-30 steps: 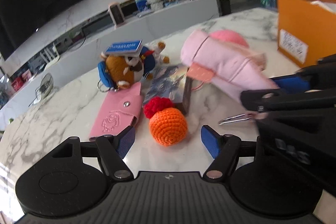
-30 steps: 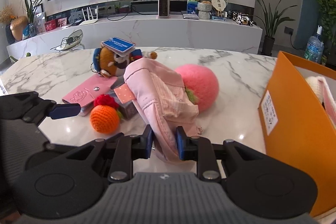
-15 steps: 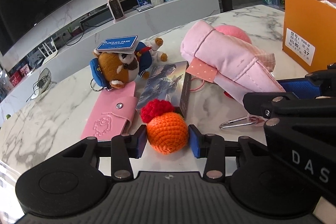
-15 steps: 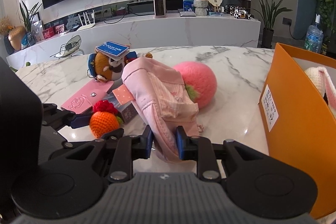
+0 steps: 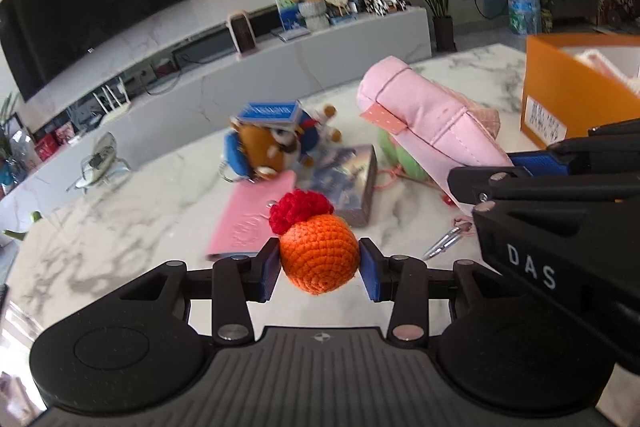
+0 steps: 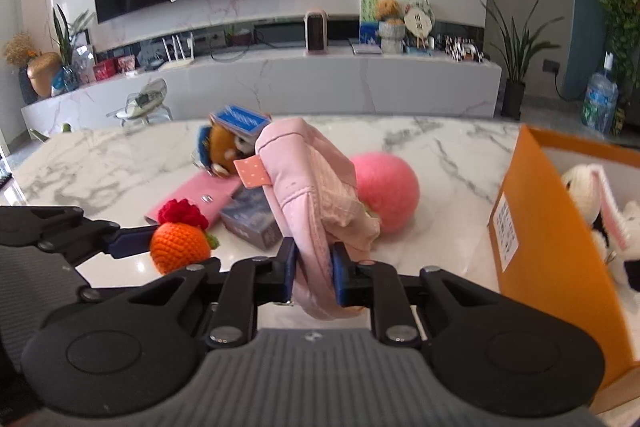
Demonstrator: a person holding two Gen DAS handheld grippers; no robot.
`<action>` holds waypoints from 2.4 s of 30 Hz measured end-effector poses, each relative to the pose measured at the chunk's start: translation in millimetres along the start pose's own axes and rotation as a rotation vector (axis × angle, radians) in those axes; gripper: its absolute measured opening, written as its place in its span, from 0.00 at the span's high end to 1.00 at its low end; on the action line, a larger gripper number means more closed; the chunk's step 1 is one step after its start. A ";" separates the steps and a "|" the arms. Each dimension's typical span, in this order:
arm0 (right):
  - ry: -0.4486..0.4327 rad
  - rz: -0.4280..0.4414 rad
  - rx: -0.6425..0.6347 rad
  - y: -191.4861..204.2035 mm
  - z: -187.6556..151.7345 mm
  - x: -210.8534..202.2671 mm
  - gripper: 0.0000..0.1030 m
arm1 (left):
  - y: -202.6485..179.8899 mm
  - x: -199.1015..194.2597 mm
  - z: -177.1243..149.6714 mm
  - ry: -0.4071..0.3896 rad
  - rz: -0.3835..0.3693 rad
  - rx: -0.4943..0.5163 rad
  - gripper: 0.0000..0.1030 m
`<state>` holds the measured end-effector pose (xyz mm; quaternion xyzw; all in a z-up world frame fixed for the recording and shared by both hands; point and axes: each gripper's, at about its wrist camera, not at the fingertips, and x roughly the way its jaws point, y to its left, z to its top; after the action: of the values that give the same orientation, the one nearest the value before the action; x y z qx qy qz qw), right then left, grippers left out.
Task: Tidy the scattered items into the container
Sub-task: 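Lift the orange ball and pink bag and carry both over the box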
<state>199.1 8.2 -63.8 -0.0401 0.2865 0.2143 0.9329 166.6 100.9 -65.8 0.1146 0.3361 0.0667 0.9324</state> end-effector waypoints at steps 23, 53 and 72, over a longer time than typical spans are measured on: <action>-0.252 -0.144 0.066 -31.7 -2.0 -167.6 0.82 | -51.7 -134.0 30.8 -0.280 -0.062 0.048 0.54; -0.319 -0.312 0.277 -179.8 2.5 -169.4 0.82 | -191.4 -85.1 89.1 -0.325 -0.208 0.261 0.54; -0.057 -0.232 0.305 -239.3 19.2 -73.7 0.81 | -220.6 -13.2 81.9 -0.220 -0.308 0.350 0.54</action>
<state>255.4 -232.3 -18.6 0.0749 0.2824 0.0604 0.9545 219.5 -128.5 -53.5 0.2283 0.2524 -0.1482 0.9286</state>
